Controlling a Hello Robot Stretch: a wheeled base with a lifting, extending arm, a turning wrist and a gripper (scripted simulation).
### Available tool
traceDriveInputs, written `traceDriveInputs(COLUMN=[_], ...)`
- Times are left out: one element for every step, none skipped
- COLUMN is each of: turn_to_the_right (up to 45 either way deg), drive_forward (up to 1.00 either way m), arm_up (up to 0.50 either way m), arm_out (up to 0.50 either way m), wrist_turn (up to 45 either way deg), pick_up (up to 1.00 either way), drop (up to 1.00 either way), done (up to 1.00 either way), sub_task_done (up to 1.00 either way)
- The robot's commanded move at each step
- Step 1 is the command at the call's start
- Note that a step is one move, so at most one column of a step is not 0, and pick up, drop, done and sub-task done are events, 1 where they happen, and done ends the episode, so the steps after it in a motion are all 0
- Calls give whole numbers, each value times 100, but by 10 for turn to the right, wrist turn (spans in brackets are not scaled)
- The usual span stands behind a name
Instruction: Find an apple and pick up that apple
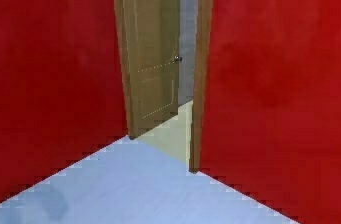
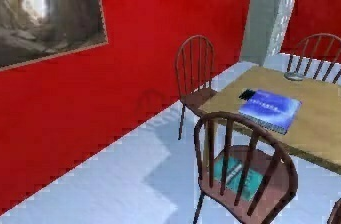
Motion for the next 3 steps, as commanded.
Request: traceDriveInputs(turn_to_the_right=[0,-30,-210], drive_forward=[100,0,0], arm_up=[0,0,0], arm_out=[0,0,0], wrist_turn=[0,0,0], pick_up=[0,0,0], drop=[0,0,0], done=[0,0,0], sub_task_done=[0,0,0])
